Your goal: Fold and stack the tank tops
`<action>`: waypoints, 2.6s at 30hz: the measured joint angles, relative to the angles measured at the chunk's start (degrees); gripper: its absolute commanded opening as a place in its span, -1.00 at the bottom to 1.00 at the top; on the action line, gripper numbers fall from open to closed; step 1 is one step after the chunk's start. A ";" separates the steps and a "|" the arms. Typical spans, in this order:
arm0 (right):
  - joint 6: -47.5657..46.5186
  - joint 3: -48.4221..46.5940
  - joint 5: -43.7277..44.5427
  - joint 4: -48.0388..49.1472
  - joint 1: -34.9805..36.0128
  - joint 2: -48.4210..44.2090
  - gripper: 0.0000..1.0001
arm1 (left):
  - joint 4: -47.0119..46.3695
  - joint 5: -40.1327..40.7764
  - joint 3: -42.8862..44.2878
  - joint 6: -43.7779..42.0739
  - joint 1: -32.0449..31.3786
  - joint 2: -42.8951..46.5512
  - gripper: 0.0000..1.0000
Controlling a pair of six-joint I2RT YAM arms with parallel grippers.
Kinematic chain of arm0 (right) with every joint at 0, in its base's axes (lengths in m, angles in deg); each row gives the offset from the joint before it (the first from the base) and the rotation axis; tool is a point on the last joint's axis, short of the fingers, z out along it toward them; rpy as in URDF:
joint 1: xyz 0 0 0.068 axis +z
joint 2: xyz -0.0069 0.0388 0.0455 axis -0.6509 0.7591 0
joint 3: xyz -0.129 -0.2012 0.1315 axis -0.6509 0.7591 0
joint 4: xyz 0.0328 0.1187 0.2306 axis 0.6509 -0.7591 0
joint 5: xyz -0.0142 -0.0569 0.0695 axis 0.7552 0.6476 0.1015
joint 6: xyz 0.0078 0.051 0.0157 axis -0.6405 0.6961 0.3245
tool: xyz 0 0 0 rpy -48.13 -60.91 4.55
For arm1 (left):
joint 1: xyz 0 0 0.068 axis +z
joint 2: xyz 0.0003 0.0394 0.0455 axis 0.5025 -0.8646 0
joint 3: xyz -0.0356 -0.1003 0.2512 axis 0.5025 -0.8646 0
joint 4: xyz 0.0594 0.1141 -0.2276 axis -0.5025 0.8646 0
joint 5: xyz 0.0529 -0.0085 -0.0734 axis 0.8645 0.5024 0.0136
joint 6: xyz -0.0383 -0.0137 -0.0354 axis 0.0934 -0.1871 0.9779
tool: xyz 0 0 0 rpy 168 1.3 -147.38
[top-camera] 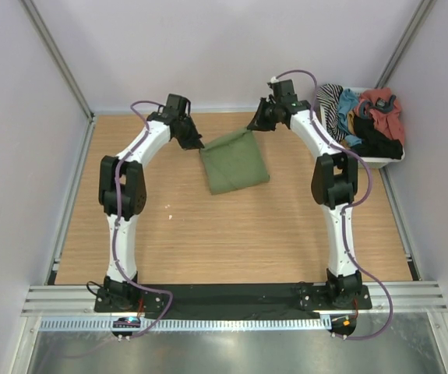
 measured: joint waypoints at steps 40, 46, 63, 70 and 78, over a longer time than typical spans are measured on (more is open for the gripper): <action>26.16 24.35 -24.33 54.45 -0.74 6.08 -0.86 | -22.88 -8.76 -4.37 6.05 -1.42 -5.14 -0.05; 32.59 18.43 -23.69 57.70 -0.94 15.41 -0.95 | -25.57 -8.94 -2.89 8.02 1.44 -11.43 -0.05; 24.30 22.36 -19.19 47.84 -3.72 6.56 -0.83 | -23.41 -8.94 -5.86 1.46 1.86 -5.07 0.21; 19.37 39.60 -22.60 49.46 -1.46 -13.62 -0.83 | -28.37 -9.31 -19.17 2.01 -3.32 10.51 0.11; 25.73 56.92 -28.59 66.25 -0.24 -15.43 -0.85 | -40.00 -13.77 -36.37 9.03 -7.08 14.56 0.05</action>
